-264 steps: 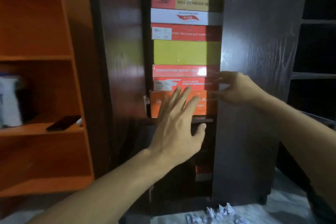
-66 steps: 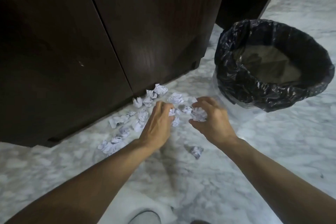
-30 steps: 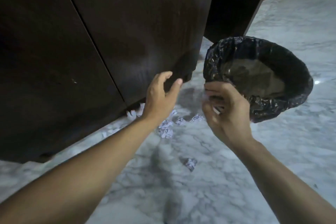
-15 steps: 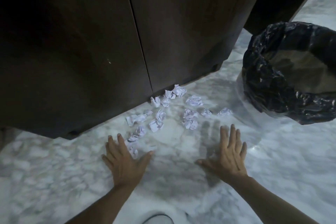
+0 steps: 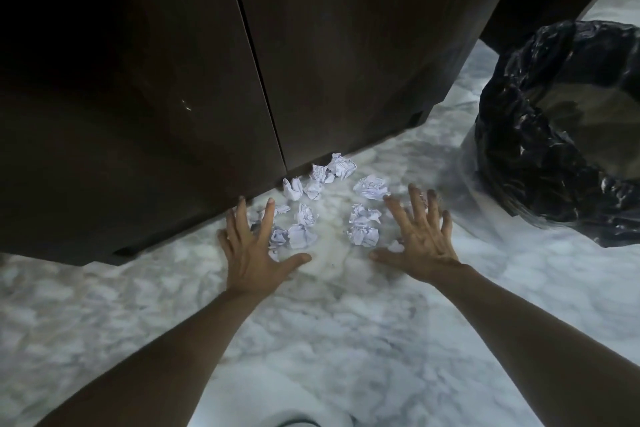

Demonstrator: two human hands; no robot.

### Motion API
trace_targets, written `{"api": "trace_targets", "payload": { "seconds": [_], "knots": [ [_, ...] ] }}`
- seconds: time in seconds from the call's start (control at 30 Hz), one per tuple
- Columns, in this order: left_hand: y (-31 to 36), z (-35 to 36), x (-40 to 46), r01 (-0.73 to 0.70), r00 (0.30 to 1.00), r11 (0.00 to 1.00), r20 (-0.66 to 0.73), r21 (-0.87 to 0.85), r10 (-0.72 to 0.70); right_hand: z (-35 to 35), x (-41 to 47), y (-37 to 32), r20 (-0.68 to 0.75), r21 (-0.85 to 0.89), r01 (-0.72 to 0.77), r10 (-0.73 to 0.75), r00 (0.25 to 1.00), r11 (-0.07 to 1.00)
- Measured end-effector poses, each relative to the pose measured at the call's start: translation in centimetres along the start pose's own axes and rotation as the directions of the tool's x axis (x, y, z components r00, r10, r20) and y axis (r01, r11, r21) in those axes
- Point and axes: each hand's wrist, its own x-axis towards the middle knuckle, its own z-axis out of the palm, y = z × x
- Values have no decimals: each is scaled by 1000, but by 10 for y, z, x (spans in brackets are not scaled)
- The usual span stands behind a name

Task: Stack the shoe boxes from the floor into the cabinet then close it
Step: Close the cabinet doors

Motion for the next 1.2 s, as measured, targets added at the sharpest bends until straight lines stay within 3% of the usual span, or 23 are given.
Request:
{"api": "trace_targets", "payload": {
  "seconds": [0.2, 0.4, 0.53, 0.67, 0.77, 0.9, 0.97, 1.1, 1.2],
  "knots": [
    [0, 5, 6, -21, 1000, 999, 3, 37, 20, 8, 0, -4, -160, -44, 47, -53, 986, 998],
    [4, 12, -7, -64, 994, 997, -81, 52, 68, 25, -6, 0, -496, 57, 238, -179, 850, 970],
    [14, 4, -18, -63, 995, 997, -77, -39, 60, 24, -17, -3, -542, 163, 239, -115, 832, 957],
    [47, -21, -18, -152, 982, 969, -144, -195, 126, -14, -32, -22, -648, 216, 344, -129, 750, 914],
    [90, -50, 2, -252, 955, 932, -226, -260, 195, -72, -44, -44, -733, 276, 407, -83, 675, 870],
    [167, -94, 34, -397, 888, 866, -364, -303, 280, -156, -65, -54, -882, 275, 448, 39, 469, 851],
    [209, -115, 45, -441, 875, 833, -369, -335, 314, -188, -74, -43, -899, 324, 402, 146, 412, 856],
    [294, -152, 63, -427, 904, 801, -226, -419, 363, -226, -85, 2, -880, 435, 278, 339, 333, 856],
    [349, -162, 73, -402, 907, 802, -71, -441, 415, -240, -86, 38, -789, 588, 224, 490, 370, 777]
  ]
}}
